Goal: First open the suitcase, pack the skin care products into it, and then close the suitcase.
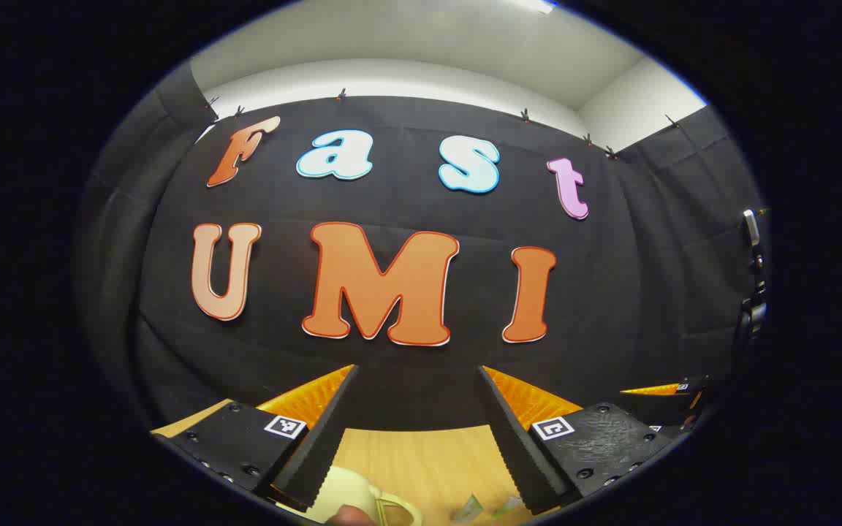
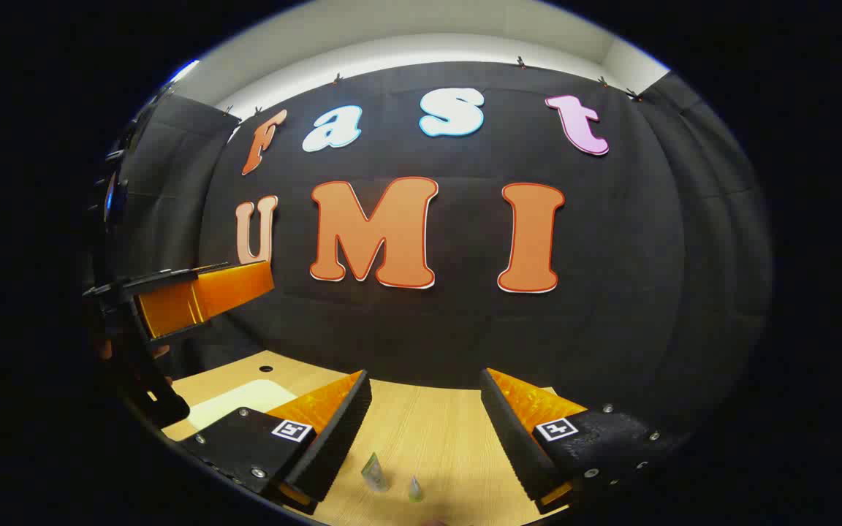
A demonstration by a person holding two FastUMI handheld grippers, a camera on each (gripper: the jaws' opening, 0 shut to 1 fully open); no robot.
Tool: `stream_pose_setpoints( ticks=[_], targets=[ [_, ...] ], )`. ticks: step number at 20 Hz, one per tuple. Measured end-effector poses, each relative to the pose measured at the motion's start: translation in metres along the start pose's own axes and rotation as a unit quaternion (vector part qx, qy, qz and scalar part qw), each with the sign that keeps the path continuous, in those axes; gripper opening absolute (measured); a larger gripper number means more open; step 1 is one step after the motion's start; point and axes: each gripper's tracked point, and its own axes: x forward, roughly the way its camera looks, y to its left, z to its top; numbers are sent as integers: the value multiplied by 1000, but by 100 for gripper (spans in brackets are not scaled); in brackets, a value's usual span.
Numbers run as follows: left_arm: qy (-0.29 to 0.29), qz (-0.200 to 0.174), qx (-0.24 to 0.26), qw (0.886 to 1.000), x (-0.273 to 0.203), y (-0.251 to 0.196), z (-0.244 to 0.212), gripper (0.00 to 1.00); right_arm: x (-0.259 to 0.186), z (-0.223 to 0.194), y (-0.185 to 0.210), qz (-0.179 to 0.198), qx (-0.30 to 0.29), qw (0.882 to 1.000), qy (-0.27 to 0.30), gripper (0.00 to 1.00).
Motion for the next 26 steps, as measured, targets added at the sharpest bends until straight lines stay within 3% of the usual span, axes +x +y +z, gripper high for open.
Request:
stream_pose_setpoints(
  ticks=[3,9,12,16,21,26],
  targets=[
    [-13,-19,-18,1000,-6,-12,8,94,-5,6,-1,-3,-4,1000,-12,95],
    [-21,-6,3,1000,-10,-11,13,96,-8,4,-10,-14,-12,1000,-15,95],
    [-24,14,-11,1000,-13,-3,14,96,-8,5,-9,-11,-14,1000,-18,95],
    [-14,52,11,999,-11,13,10,96,-10,5,-10,-8,-17,1000,-19,95],
    [31,59,96,993,-10,14,-25,96,-10,3,-12,-12,-21,1000,-20,95],
    [93,38,199,975,-22,6,-83,98,-21,-4,-38,-28,-28,999,-16,95]
  ],
)
